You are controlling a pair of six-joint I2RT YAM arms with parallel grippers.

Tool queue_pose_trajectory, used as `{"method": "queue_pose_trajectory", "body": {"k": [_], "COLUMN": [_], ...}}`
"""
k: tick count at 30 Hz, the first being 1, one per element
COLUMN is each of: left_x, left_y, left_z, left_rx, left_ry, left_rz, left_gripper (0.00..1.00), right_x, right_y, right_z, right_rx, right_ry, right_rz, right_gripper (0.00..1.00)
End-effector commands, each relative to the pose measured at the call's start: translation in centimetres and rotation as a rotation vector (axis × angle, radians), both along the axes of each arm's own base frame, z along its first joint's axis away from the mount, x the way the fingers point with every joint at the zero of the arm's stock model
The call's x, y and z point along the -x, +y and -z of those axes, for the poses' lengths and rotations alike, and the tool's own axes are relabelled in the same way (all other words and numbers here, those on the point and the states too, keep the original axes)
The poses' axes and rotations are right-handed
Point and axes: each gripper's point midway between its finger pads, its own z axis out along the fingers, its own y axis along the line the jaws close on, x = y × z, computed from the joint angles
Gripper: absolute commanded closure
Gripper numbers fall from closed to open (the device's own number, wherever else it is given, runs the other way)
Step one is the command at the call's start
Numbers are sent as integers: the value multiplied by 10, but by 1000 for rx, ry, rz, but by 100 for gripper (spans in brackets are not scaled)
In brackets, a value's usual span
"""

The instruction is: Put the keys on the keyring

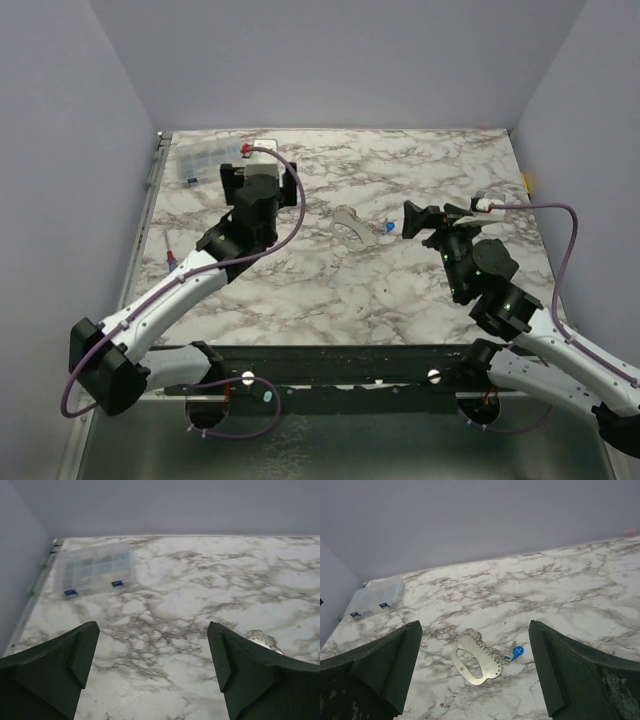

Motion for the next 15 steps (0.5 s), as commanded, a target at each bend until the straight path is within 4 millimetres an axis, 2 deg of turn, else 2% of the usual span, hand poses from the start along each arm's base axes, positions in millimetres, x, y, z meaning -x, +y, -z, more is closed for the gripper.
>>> {"method": "queue_pose_trajectory", "body": {"k": [1,4,7,15], "left_x": [13,8,9,6], "left_y": [74,100,117,114], "left_z": [32,42,40,44], "left_rx": [-165,-94,-51,-26], "left_ry": [28,53,41,55], "left_rz": [-204,-272,-327,-285], "left_gripper": [1,1,1,1], "right_x": [1,1,2,4], "right_y": [11,18,22,34], "right_z": [-14,-14,-14,-13], "right_rx": [-29,-41,-33,-34], "right_ry": [-52,-50,-39,-26], "right_rz": [-64,-93,-116,-175], "right_gripper": [0,0,0,0]}}
